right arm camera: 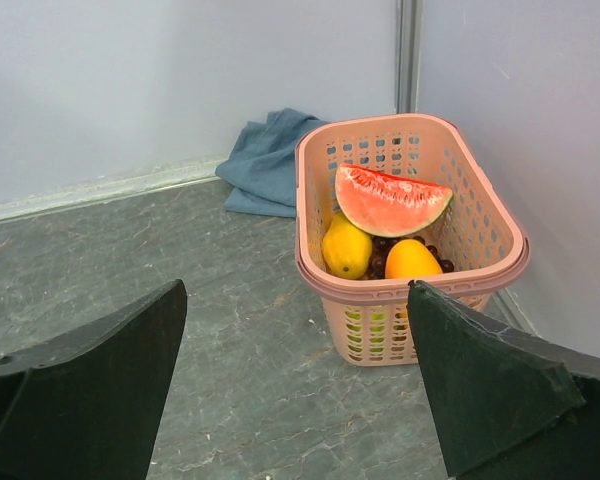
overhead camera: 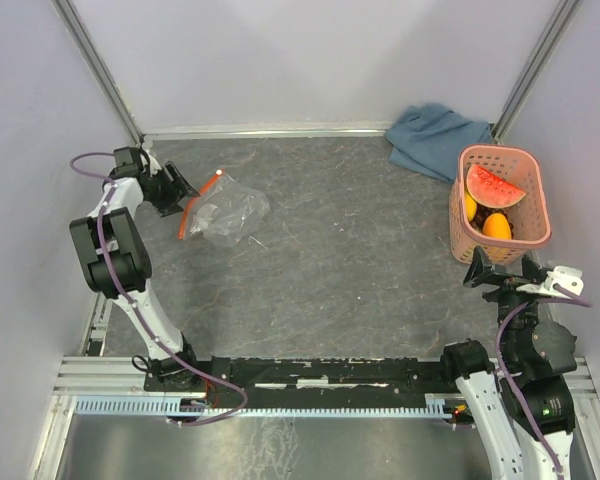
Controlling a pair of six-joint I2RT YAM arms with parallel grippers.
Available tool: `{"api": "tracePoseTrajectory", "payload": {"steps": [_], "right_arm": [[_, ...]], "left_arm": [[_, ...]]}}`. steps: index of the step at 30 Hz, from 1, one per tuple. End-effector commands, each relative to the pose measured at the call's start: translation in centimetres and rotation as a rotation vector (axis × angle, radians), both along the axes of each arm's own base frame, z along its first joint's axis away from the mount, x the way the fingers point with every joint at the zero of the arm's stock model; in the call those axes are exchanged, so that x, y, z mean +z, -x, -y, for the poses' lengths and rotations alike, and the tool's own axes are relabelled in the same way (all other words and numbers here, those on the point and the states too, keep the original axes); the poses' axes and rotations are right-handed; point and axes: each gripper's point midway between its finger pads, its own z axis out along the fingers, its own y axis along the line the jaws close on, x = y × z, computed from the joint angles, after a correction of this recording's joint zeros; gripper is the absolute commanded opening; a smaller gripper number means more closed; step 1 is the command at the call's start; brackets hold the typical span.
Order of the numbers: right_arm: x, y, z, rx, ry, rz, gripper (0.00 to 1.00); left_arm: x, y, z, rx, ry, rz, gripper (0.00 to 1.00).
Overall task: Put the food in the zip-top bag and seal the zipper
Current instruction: Pick up the zipper food storage bag at the center of the board.
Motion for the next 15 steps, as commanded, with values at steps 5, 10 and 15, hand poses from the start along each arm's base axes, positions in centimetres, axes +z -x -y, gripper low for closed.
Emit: {"api": "tracePoseTrajectory", "payload": {"steps": [5,10,15], "right_arm": [[0.7,-0.1,-0.2,0.014,0.010,0.030,0.99],[0.8,-0.3,-0.8,0.043,0.012,0.024,0.99],[0.8,-0.9,-2.2,0.115,-0.011,0.008,0.99]], "left_arm": [[1.3,-1.5,2.0,-0.120,0.095,0.090,0.64],[0.5,-1.3,2.9,-0.134,0.148,0.069,0.55],[1.9,-0.9,4.4,-0.161,0.178,0.096,0.28]]}}
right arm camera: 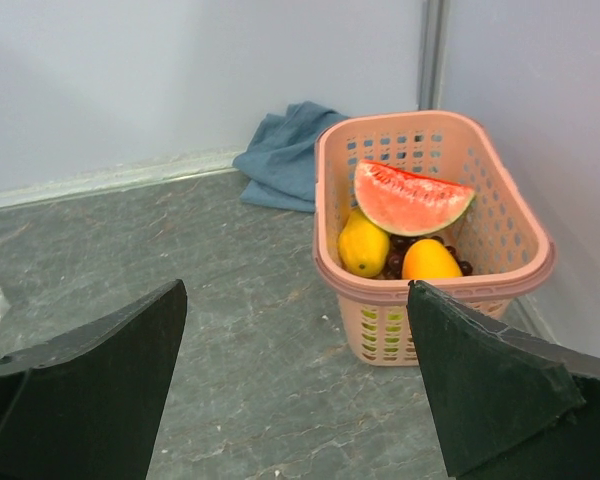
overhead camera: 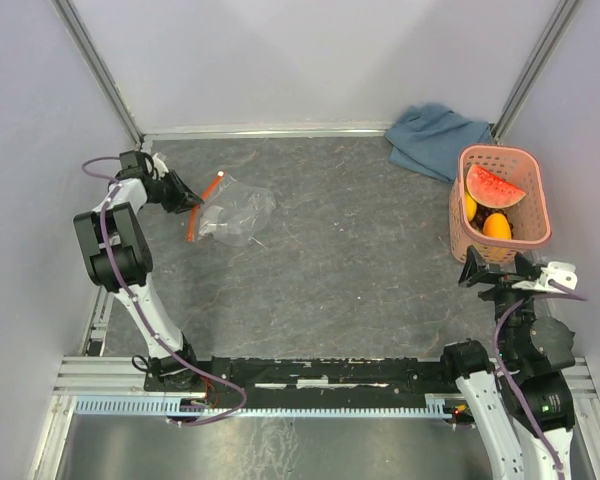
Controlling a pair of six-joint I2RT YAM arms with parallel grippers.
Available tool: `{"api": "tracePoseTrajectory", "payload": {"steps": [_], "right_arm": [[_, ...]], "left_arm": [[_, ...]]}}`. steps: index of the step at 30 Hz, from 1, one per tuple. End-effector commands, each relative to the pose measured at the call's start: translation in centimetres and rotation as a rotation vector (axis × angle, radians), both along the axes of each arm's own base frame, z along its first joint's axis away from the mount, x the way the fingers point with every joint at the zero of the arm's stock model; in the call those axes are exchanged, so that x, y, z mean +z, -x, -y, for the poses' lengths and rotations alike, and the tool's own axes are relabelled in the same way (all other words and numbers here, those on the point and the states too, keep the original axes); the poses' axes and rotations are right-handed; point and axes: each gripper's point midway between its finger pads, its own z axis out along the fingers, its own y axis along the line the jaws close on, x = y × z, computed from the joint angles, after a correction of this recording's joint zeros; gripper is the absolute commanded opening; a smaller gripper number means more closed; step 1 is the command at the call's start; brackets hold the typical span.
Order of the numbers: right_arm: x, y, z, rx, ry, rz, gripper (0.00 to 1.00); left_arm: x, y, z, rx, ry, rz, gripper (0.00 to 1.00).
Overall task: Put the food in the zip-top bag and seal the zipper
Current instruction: Pick up the zipper food storage bag at the center of the board.
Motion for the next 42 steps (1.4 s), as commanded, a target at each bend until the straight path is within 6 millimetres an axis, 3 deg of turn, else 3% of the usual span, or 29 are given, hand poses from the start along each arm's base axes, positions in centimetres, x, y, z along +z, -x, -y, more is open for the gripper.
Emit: {"api": "tracePoseTrajectory", "payload": {"steps": [1,6,13,17,22,30,42], "right_arm": [[0.9,-0.8,-1.8,0.092,-0.024,0.007,0.99],[0.3,-1.8,-3.9,0.187,-0.057,-0.071,0.99],[-0.3,-3.4,-7.6,0.348,-0.151,-0.158,0.99],[-1.0,-4.4,-10.7,0.499,-0.199,-0.214,0.99],[-1.4,-5.4,-13.2,0.612,-0.253,-0.257,1.00],[-3.7,-7.7,-17.0,0.756,-0.362,-0.385,0.94],[-3.9,-8.8,-21.5,0.754,-0.420,-0.513,0.91]], "left_arm": [[3.1,-0.5,2.0,-0.061,0.051,0.105,0.22],[6.1,0.6,3.9,-0.081,0.042,0.159,0.03],[10.7,2.8,6.8,-0.058,0.036,0.279,0.03],[12.8,4.5,8.4,-0.035,0.010,0.365,0.03],[15.3,7.1,11.9,-0.037,-0.014,0.482,0.03],[16.4,11.7,16.2,-0.046,-0.017,0.622,0.03],[19.0,15.3,23.0,-0.248,-0.104,0.776,0.03]]}}
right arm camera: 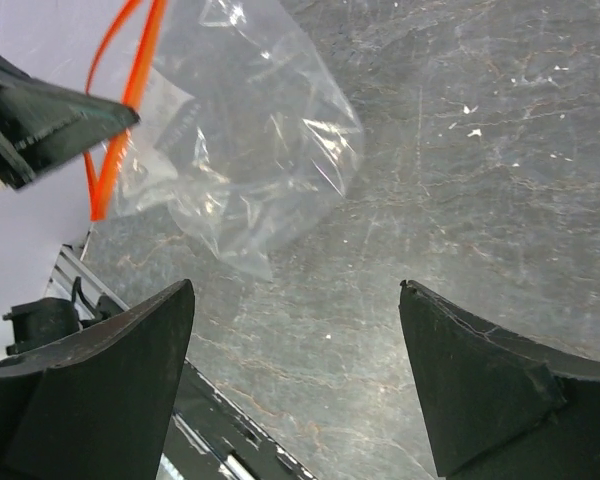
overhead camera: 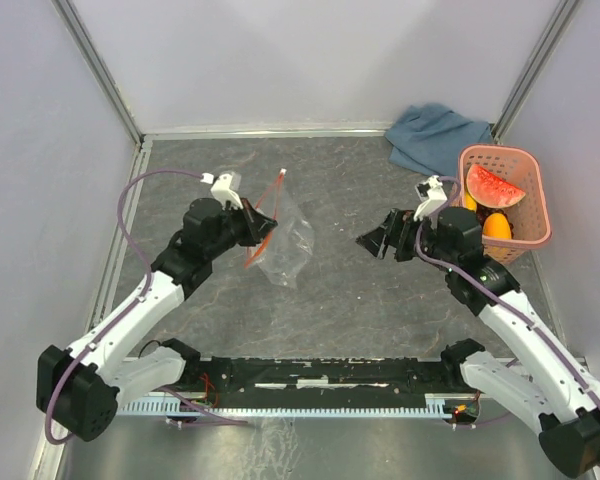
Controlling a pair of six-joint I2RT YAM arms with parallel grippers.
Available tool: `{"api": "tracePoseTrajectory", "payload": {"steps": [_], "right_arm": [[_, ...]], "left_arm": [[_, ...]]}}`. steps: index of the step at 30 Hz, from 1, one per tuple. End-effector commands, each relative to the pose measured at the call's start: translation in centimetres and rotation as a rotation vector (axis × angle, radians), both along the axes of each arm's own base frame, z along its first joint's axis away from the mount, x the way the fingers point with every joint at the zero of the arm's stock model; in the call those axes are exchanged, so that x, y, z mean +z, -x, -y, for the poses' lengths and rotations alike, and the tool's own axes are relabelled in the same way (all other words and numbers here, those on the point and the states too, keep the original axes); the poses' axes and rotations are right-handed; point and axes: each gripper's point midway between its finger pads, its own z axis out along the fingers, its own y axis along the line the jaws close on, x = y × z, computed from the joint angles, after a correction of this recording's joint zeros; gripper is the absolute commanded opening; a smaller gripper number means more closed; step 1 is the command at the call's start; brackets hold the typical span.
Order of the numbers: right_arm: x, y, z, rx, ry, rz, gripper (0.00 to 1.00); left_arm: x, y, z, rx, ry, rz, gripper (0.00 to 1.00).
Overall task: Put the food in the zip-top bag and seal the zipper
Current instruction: Pick up the zipper food storage bag at the center of the board, then open the zipper of the food storage bag.
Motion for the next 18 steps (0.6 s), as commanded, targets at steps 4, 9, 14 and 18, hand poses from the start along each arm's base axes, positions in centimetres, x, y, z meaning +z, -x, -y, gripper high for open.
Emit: {"api": "tracePoseTrajectory", "payload": {"steps": [4,9,14,18], "right_arm": [[4.5,-2.0,-2.5,-0.054,-0.086,0.027,0.91],[5.0,-3.1,-4.5,-0.060,-0.082,-0.006,0.90],[5.8,-4.3,-6.5,-0.070,-0.101,-0.012,0.90],[6.1,-5.3,-8.2,-0.066,-0.103,-0.014,0.91]], "left_arm": [[4.2,0.7,3.2,-0.031,-0.073,0.193,0.03],[5.1,1.5,4.9,-0.042,-0.130,0.234,0.03],[5.5,2.1,6.8,-0.064,-0.212,0.265,0.03],[4.8,2.5,8.6,-0.083,-0.278,0.282,0.03]]}}
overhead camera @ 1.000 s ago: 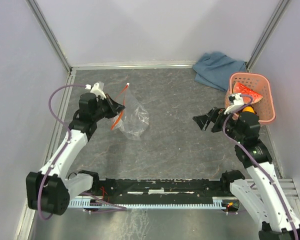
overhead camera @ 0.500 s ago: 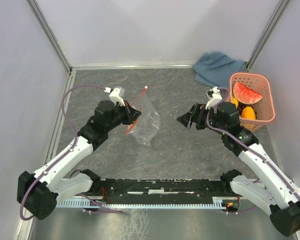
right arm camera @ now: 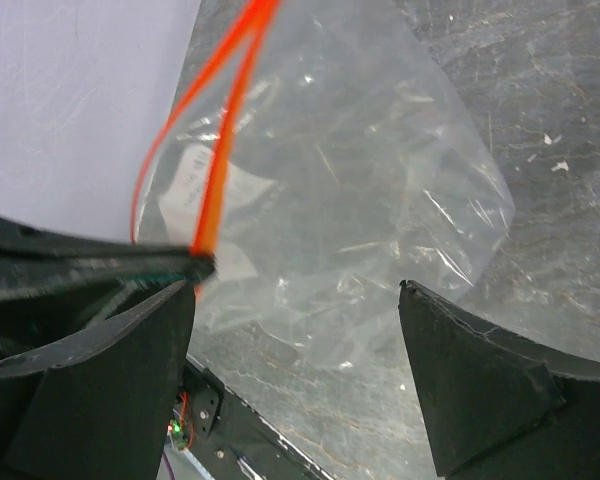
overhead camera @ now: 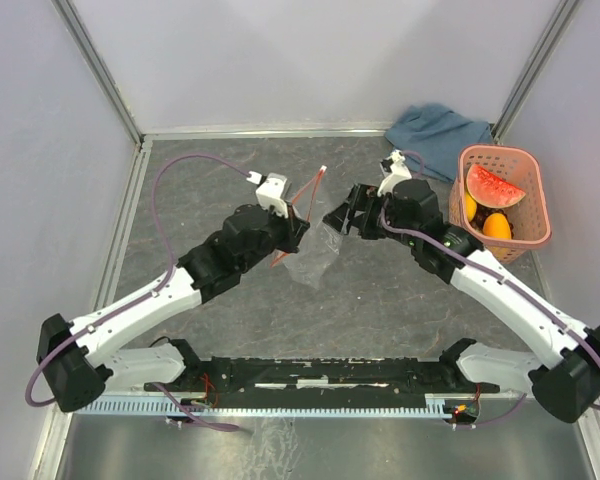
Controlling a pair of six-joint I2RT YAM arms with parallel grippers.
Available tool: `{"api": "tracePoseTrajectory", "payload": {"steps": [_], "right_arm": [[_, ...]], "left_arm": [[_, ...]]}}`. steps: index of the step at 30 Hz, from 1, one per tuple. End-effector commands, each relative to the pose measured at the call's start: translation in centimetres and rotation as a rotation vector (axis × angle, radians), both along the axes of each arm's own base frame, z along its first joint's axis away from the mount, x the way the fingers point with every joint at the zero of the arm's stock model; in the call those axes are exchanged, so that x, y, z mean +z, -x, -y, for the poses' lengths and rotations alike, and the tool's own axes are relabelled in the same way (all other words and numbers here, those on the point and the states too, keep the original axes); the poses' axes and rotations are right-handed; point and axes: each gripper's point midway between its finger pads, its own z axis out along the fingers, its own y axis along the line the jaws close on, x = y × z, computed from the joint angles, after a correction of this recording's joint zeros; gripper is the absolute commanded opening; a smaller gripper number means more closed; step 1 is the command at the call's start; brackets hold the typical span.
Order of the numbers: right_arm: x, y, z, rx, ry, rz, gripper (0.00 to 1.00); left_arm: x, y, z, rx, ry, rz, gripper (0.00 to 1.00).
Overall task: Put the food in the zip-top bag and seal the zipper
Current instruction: Open the zipper of the food storage bag.
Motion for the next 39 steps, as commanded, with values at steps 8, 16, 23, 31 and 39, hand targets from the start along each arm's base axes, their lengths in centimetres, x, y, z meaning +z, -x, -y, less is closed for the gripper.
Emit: {"api": "tracePoseTrajectory", "payload": {"steps": [8,16,23,31,39], "right_arm": [[0.2,-3.3,-2.4,-0.081,-0.035,0.024,0.89],[-4.1,-3.2,-1.8,-0.105,0.019,-0.031,0.73],[-5.2,-3.5,-0.7,-0.133,0.077,0.002,0.42],[-4.2,-3.5,-0.5,-0.104,0.092,0.077,0.02],[-4.5,-3.1,0.2,-0.105,0.103,0.120,0.02]], "left_arm": [[0.3,0.3,2.7,0.065,-0.206,0.141,0.03],[-0.8,1.1,5.1,0.054,-0.290,0.168,0.03],[-0.7,1.9,6.5,0.048,-0.327,0.195,0.03],[1.4,2.7,6.0,0.048,-0.268,0.174,0.41],[2.6,3.6,4.1,0.095,-0.196,0.107,0.66]]}}
